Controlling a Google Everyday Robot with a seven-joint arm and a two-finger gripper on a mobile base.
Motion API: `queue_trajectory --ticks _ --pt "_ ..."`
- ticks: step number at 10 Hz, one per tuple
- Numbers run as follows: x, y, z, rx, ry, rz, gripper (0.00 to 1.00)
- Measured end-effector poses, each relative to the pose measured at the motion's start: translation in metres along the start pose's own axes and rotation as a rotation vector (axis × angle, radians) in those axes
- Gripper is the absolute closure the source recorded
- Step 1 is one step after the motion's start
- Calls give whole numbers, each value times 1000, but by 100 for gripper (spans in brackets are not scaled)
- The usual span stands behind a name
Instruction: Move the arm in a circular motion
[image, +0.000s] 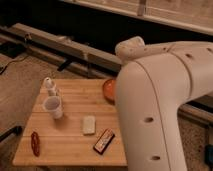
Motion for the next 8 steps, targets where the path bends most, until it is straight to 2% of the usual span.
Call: queue_trajectory --ticks 4,6,8 --pt "-69 37 -8 -9 -49 -90 20" --pt "-95 56 -10 -14 -67 -134 20" --pt "-125 85 -14 -23 -90 -198 20"
